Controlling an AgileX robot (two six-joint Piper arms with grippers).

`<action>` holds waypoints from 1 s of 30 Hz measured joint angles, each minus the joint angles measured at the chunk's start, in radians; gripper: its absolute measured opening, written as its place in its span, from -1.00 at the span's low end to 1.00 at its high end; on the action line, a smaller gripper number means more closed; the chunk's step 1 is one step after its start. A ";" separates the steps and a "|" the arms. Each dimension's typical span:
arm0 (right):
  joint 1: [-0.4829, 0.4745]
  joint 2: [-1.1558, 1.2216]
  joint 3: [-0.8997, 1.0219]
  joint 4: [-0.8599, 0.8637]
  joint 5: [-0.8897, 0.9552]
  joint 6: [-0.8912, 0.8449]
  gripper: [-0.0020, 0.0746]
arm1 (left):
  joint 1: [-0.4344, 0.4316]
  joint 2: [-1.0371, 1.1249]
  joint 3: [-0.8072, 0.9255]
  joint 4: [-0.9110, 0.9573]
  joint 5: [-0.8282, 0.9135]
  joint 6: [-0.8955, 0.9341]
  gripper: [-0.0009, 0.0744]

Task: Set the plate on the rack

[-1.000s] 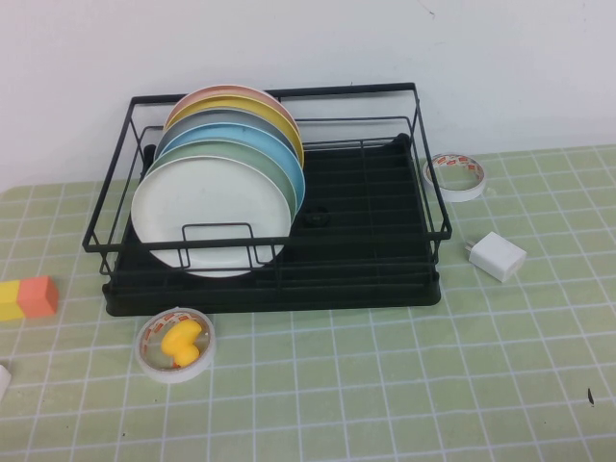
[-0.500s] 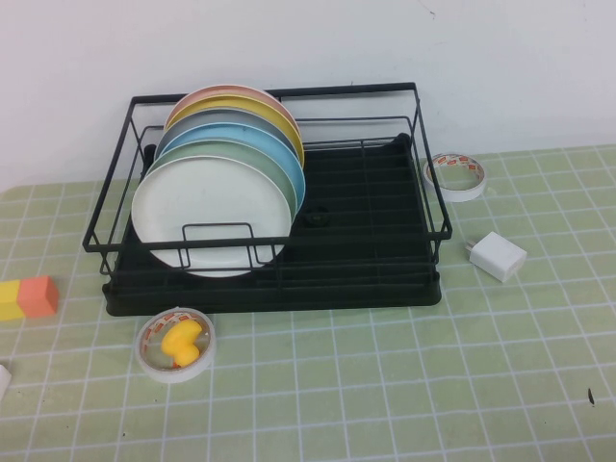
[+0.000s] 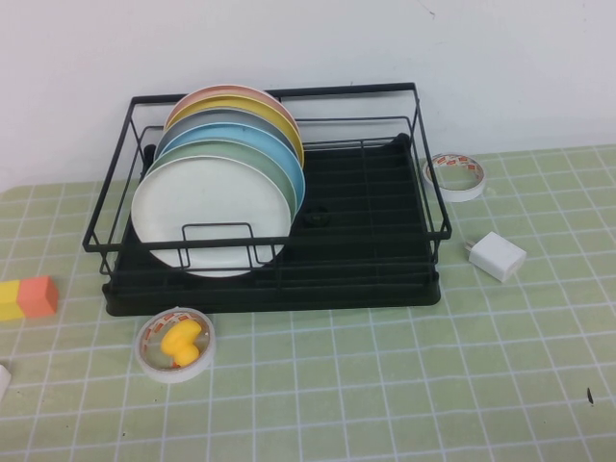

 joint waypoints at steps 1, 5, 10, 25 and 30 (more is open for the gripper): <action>-0.002 -0.011 0.000 -0.034 0.000 -0.036 -0.95 | 0.000 0.000 0.000 -0.002 0.000 0.000 -0.98; -0.113 -0.090 0.000 -0.095 0.000 -0.134 -0.95 | 0.000 0.000 0.000 -0.004 0.000 0.000 -0.98; -0.294 -0.204 0.000 -0.105 0.000 -0.149 -0.95 | 0.000 0.000 0.000 -0.004 0.000 0.000 -0.98; -0.778 -0.412 0.266 -0.034 -0.346 -0.141 -0.95 | 0.000 0.000 0.000 -0.006 0.000 0.000 -0.98; -0.797 -0.432 0.337 -0.023 -0.357 -0.141 -0.95 | 0.000 0.000 0.000 -0.006 0.000 0.000 -0.98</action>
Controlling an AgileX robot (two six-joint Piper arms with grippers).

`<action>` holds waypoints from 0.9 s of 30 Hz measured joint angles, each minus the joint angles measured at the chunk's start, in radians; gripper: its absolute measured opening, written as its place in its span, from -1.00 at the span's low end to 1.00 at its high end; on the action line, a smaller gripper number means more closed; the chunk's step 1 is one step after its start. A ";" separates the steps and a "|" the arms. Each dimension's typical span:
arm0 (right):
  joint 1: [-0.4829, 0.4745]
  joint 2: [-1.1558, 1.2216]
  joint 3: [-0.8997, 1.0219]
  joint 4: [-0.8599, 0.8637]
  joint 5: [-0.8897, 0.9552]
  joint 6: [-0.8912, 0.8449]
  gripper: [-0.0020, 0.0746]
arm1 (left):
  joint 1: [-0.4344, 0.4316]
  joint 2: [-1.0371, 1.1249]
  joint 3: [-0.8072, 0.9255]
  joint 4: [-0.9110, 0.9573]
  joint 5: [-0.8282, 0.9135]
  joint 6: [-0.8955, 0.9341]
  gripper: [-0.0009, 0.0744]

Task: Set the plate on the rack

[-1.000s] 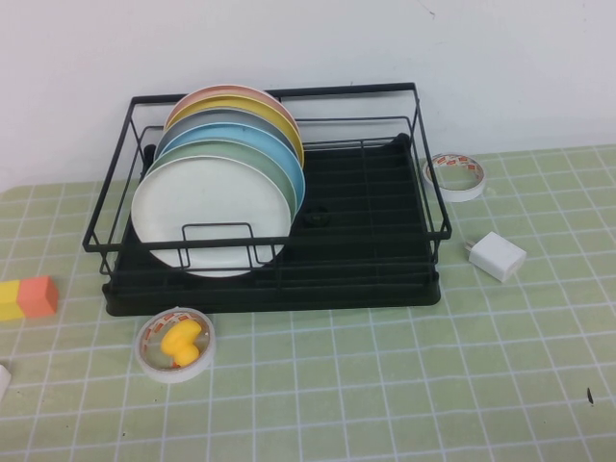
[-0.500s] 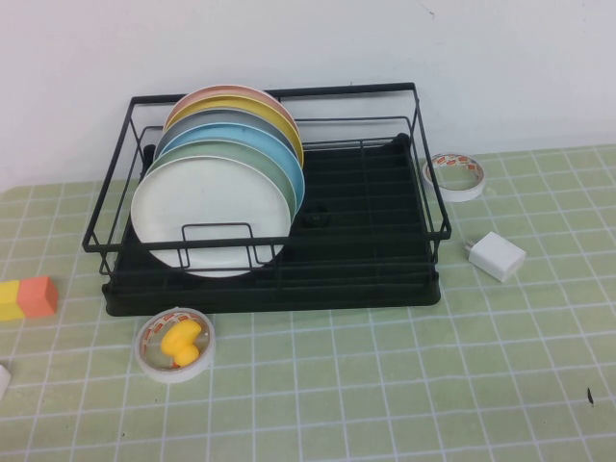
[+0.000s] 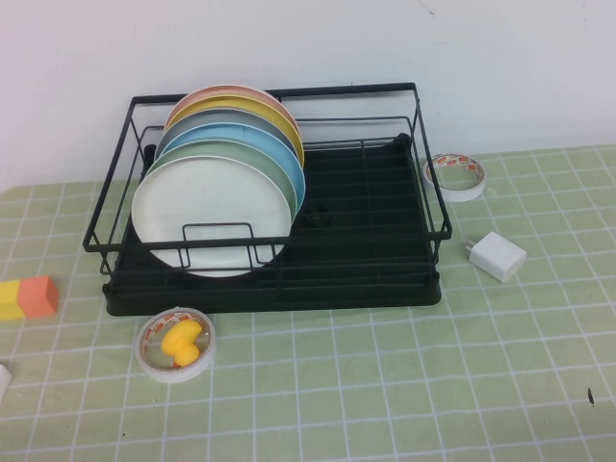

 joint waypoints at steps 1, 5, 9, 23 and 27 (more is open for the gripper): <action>0.000 0.000 0.001 0.000 0.024 0.000 -0.95 | 0.000 0.000 0.000 0.000 0.000 0.000 -0.98; 0.000 0.000 -0.001 0.000 0.075 0.000 -0.95 | 0.000 0.000 0.000 0.000 0.002 0.000 -0.98; 0.000 0.000 -0.002 0.002 0.081 0.002 -0.95 | 0.000 0.000 0.000 0.000 0.002 0.000 -0.98; 0.000 0.000 -0.004 0.004 0.092 0.002 -0.95 | 0.000 0.000 0.000 -0.002 0.002 0.003 -0.98; 0.000 0.000 -0.004 0.004 0.092 0.026 -0.95 | 0.000 0.000 0.000 -0.002 0.002 0.003 -0.98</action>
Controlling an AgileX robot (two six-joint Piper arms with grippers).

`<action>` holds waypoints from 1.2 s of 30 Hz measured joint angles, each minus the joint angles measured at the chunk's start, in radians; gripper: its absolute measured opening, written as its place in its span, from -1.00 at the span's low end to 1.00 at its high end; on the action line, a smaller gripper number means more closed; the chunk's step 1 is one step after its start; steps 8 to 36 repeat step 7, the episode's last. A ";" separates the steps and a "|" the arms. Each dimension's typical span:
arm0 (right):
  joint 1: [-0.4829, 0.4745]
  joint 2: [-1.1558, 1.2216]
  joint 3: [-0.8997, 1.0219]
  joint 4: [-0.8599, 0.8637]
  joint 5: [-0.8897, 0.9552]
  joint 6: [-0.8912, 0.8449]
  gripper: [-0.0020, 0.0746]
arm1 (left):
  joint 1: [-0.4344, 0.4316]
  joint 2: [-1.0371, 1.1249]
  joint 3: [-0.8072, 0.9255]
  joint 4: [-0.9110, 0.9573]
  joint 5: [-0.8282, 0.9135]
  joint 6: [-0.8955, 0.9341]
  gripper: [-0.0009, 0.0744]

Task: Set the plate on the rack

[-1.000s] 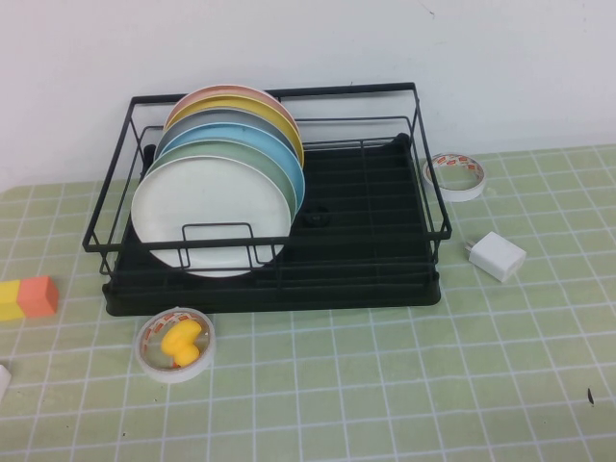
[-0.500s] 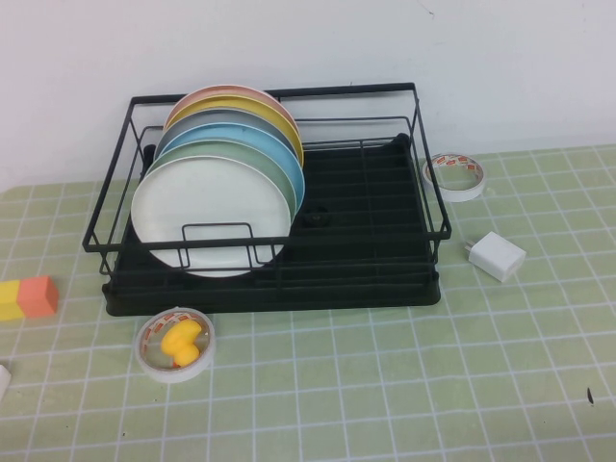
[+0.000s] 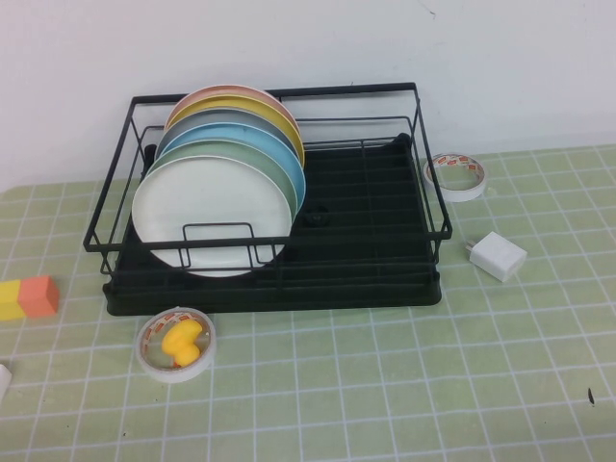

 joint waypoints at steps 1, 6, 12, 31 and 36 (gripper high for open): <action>0.000 0.000 0.000 0.000 0.000 0.002 -0.95 | 0.000 0.000 0.000 0.000 0.000 0.000 -0.98; 0.000 0.000 0.000 0.000 0.002 0.036 -0.95 | 0.000 0.000 0.000 0.000 0.000 0.000 -0.98; 0.000 0.000 0.000 0.000 0.002 0.046 -0.95 | 0.000 0.000 0.000 0.000 0.000 0.000 -0.98; 0.000 0.000 0.000 0.000 0.002 0.046 -0.95 | 0.000 0.000 0.000 0.000 0.000 0.000 -0.98; 0.000 0.000 0.000 0.000 0.002 0.046 -0.95 | 0.000 0.000 0.000 0.000 0.000 0.000 -0.98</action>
